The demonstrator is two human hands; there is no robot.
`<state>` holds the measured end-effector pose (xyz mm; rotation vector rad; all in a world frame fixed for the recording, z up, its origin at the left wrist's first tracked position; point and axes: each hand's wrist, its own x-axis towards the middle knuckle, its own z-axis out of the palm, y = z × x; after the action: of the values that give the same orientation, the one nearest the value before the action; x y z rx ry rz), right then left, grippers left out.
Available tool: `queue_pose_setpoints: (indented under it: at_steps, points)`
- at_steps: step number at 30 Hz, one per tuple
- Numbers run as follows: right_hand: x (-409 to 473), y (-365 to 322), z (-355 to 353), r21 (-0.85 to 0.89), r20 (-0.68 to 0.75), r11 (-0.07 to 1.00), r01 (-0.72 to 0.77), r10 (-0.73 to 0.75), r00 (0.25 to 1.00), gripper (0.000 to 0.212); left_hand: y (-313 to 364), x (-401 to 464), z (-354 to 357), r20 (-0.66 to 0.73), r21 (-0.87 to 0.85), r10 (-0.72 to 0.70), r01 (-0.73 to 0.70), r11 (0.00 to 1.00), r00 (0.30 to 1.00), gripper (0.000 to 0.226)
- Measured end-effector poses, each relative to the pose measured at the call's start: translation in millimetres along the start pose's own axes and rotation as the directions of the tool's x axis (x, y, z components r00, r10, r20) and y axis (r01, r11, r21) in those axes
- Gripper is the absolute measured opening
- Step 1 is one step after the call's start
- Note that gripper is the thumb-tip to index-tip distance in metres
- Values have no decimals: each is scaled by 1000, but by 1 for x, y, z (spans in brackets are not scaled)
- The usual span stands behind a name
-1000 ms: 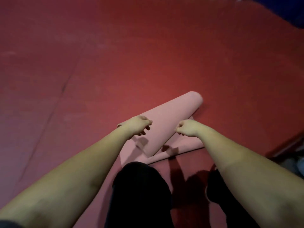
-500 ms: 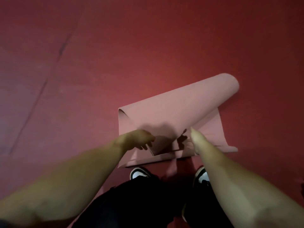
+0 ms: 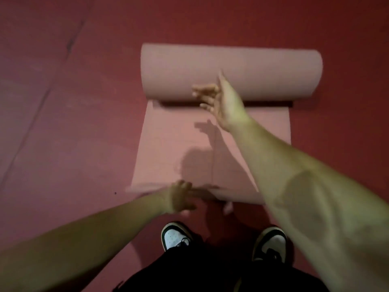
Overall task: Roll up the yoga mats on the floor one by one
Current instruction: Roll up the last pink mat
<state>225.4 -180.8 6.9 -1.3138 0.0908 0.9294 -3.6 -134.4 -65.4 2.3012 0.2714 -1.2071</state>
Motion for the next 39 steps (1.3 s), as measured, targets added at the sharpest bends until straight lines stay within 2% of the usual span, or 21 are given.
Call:
queue_pose_setpoints:
  at_steps: [1, 2, 3, 4, 5, 6, 7, 8, 9, 11, 12, 14, 17, 19, 22, 25, 27, 30, 35, 36, 39]
  points:
    - [0, -3, -2, -192, 3, 980, 53, -53, 999, 43, -2, 5, -2, -57, 18, -9, 10, 1000, 998, 88]
    - [-3, 2, -11, -400, 7, 913, 84, -88, 996, 34, -5, 11, -6, -78, 34, -22, 24, 999, 997, 95]
    - [-6, 18, -26, -616, 16, 784, 78, -86, 996, 28, -9, 17, -8, -65, 52, -36, 40, 998, 997, 99]
    - [-12, 40, -43, -810, 60, 583, 59, -17, 998, 27, -14, 22, -10, -32, 100, -59, 62, 993, 998, 103]
    - [-22, 64, -62, -933, 82, 357, 38, 108, 991, 40, -18, 27, -10, -2, 178, -84, 83, 981, 997, 104]
    - [-33, 88, -81, -988, 71, 153, 33, 251, 965, 64, -22, 33, -8, 20, 262, -106, 97, 960, 994, 103]
    - [-43, 108, -99, -999, 34, -9, 40, 353, 935, 87, -24, 37, -6, 30, 339, -117, 100, 935, 993, 98]
    - [-53, 125, -112, -992, -12, -120, 40, 404, 915, 100, -26, 41, -2, 36, 400, -125, 100, 911, 992, 90]
    - [-63, 140, -123, -980, -47, -194, 37, 414, 909, 101, -28, 44, 0, 24, 441, -123, 100, 892, 992, 76]
    - [-78, 165, -137, -959, -75, -280, 33, 364, 929, 84, -31, 48, 6, -42, 444, -103, 111, 889, 994, 44]
    - [-83, 174, -141, -956, -73, -291, 30, 336, 939, 72, -31, 49, 10, -70, 416, -100, 120, 901, 993, 36]
    - [-89, 184, -143, -956, -71, -294, 22, 302, 951, 54, -31, 48, 13, -93, 344, -97, 123, 931, 991, 36]
    - [-96, 191, -140, -957, -67, -291, 2, 225, 972, 41, -31, 42, 14, -126, 285, -57, 91, 954, 990, 40]
    - [-102, 190, -136, -958, -66, -287, -19, 155, 986, 42, -31, 36, 9, -163, 219, -28, 64, 974, 986, 34]
    - [-116, 176, -130, -956, -47, -294, -14, 105, 993, 57, -27, 20, -3, -199, 145, -18, 47, 988, 980, 21]
    - [-128, 150, -124, -940, -10, -341, 7, 50, 999, 63, -19, -1, -17, -234, 126, -17, 48, 991, 972, 26]
    - [-134, 127, -117, -934, -8, -358, -2, 15, 1000, 57, -11, -20, -28, -251, 147, -2, 40, 988, 968, 32]
    - [-149, 87, -105, -944, 9, -330, 16, 25, 1000, 49, -2, -53, -42, -301, 282, 51, 38, 959, 952, 49]
    - [-188, 25, -85, -941, 34, -336, 46, 42, 999, 41, 29, -114, -62, -464, 504, 130, 140, 852, 876, 84]
    - [-199, 12, -81, -946, 45, -320, 51, 26, 999, 40, 36, -128, -66, -503, 544, 161, 167, 822, 849, 86]
    - [-236, -24, -69, -968, 78, -241, 72, -14, 997, 41, 51, -172, -74, -631, 611, 313, 206, 765, 710, 94]
